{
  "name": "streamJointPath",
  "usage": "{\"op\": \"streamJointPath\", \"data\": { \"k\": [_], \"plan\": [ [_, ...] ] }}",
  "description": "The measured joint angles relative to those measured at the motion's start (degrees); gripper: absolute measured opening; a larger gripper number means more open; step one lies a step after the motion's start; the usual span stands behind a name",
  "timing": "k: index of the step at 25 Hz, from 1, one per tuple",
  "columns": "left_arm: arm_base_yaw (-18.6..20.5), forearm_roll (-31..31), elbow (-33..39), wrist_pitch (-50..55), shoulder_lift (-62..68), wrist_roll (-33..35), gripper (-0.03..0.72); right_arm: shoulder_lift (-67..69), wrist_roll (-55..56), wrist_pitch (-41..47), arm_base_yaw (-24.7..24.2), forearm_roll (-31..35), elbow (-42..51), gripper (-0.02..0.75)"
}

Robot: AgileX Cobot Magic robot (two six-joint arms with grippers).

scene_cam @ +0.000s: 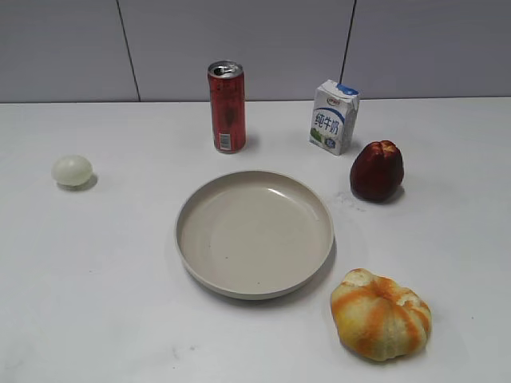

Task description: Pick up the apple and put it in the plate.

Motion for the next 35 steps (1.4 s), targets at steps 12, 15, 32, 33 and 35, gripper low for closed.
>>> {"op": "streamJointPath", "data": {
  "k": [12, 15, 32, 33, 35],
  "plan": [
    [0.0, 0.0, 0.0, 0.0, 0.0, 0.0, 0.589, 0.0, 0.0, 0.0, 0.0, -0.1, 0.0, 0.573],
    [0.0, 0.0, 0.0, 0.0, 0.0, 0.0, 0.589, 0.0, 0.0, 0.0, 0.0, -0.1, 0.0, 0.573],
    [0.0, 0.0, 0.0, 0.0, 0.0, 0.0, 0.589, 30.3, 0.1, -29.0, 0.0, 0.0, -2.1, 0.572],
    [0.0, 0.0, 0.0, 0.0, 0.0, 0.0, 0.589, 33.6, 0.1, -30.5, 0.0, 0.1, -2.9, 0.572],
    [0.0, 0.0, 0.0, 0.0, 0.0, 0.0, 0.589, 39.8, 0.1, -33.2, 0.0, 0.3, -5.1, 0.572]
  ]
}}
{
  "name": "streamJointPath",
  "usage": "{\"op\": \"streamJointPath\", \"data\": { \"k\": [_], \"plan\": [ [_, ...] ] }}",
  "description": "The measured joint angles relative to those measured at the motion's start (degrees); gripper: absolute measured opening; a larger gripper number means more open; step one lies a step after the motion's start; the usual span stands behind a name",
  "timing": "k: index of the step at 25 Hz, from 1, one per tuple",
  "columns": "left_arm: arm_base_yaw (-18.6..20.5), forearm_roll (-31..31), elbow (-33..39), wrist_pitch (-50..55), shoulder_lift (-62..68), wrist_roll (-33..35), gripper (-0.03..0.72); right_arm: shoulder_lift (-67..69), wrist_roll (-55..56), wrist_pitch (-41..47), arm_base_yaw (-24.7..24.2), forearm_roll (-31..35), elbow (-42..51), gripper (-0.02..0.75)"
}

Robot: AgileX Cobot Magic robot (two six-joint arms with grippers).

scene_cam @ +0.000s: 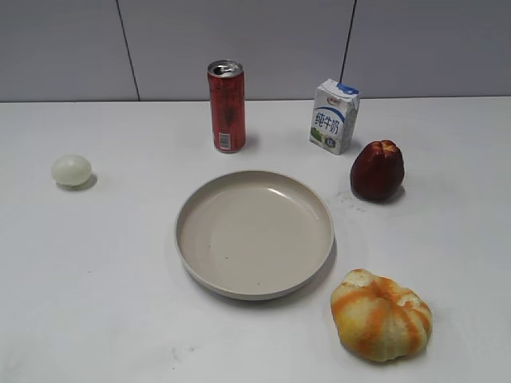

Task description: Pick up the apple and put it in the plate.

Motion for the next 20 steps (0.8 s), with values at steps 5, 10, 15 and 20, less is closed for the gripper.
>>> {"op": "streamJointPath", "data": {
  "k": [5, 10, 15, 20],
  "plan": [
    [0.0, 0.0, 0.0, 0.0, 0.0, 0.0, 0.589, 16.4, 0.0, -0.9, 0.0, 3.3, -9.3, 0.572],
    [0.0, 0.0, 0.0, 0.0, 0.0, 0.0, 0.589, 32.2, 0.1, 2.1, 0.0, 7.0, -20.3, 0.572],
    [0.0, 0.0, 0.0, 0.0, 0.0, 0.0, 0.589, 47.8, 0.1, 10.7, 0.0, 8.0, -33.0, 0.572],
    [0.0, 0.0, 0.0, 0.0, 0.0, 0.0, 0.589, 60.7, 0.1, 17.4, 0.0, 8.0, -44.1, 0.571]
  ]
}}
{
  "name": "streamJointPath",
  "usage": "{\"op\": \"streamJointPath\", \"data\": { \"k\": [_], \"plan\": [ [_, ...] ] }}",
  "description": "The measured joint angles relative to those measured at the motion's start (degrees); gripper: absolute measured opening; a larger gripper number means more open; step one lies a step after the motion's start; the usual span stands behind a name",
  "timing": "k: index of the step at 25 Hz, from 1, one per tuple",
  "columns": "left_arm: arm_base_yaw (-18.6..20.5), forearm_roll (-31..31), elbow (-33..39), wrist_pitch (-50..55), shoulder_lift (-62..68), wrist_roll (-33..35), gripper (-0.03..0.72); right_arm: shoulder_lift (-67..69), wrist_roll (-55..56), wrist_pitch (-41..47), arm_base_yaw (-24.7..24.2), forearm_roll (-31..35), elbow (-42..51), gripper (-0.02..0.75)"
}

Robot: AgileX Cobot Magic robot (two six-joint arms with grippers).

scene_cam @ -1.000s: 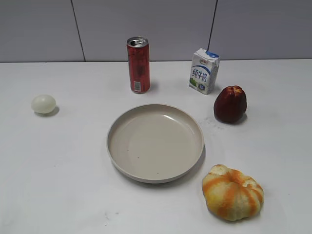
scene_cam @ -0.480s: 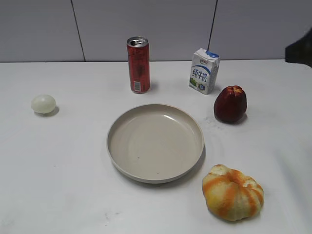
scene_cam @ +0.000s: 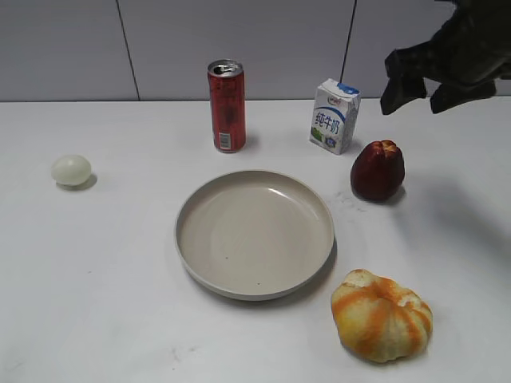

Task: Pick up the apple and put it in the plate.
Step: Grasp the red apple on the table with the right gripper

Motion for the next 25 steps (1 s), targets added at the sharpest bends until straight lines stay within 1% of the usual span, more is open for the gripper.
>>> {"op": "streamJointPath", "data": {
  "k": [6, 10, 17, 22, 25],
  "plan": [
    [0.0, 0.0, 0.0, 0.0, 0.0, 0.0, 0.589, 12.2, 0.0, 5.6, 0.0, -1.0, -11.4, 0.573],
    [0.0, 0.0, 0.0, 0.0, 0.0, 0.0, 0.589, 17.5, 0.2, 8.0, 0.0, -3.9, -16.4, 0.574],
    [0.0, 0.0, 0.0, 0.0, 0.0, 0.0, 0.589, 24.0, 0.6, 9.6, 0.0, -4.5, -17.6, 0.574],
    [0.0, 0.0, 0.0, 0.0, 0.0, 0.0, 0.589, 25.3, 0.6, 9.5, 0.0, -4.2, -18.1, 0.573],
    [0.0, 0.0, 0.0, 0.0, 0.0, 0.0, 0.589, 25.3, 0.6, 9.9, 0.0, -4.2, -18.2, 0.540]
  ]
}}
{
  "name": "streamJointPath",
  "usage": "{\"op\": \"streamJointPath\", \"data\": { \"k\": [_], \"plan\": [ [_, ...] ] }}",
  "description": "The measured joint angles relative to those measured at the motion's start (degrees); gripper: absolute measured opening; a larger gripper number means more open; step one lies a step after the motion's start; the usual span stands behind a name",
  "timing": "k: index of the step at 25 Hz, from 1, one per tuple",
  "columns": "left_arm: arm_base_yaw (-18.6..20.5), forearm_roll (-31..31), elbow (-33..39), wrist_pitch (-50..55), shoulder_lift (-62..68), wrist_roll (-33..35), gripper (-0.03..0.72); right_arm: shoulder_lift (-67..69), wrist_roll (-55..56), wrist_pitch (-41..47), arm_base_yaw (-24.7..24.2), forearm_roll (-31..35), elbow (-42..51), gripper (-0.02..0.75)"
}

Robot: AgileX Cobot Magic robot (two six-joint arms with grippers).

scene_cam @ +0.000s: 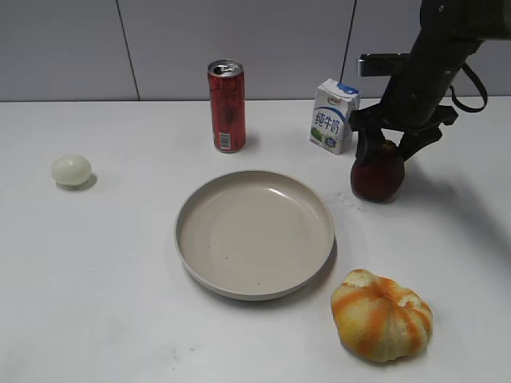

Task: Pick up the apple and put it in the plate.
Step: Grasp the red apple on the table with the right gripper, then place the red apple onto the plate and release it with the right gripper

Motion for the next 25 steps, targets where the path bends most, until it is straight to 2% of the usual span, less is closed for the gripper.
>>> {"op": "streamJointPath", "data": {
  "k": [7, 12, 15, 20, 25],
  "plan": [
    [0.0, 0.0, 0.0, 0.0, 0.0, 0.0, 0.589, 0.8, 0.0, 8.8, 0.1, -0.1, -4.8, 0.540],
    [0.0, 0.0, 0.0, 0.0, 0.0, 0.0, 0.589, -0.3, 0.0, 14.3, 2.0, -0.7, -9.4, 0.540],
    [0.0, 0.0, 0.0, 0.0, 0.0, 0.0, 0.589, -2.1, 0.0, 14.7, 5.7, -0.7, -9.8, 0.540],
    [0.0, 0.0, 0.0, 0.0, 0.0, 0.0, 0.589, -3.2, -0.9, 14.7, 15.0, -0.4, -9.9, 0.540],
    [0.0, 0.0, 0.0, 0.0, 0.0, 0.0, 0.589, -2.6, -1.1, 10.0, 23.0, 0.7, -9.9, 0.540]
  ]
}}
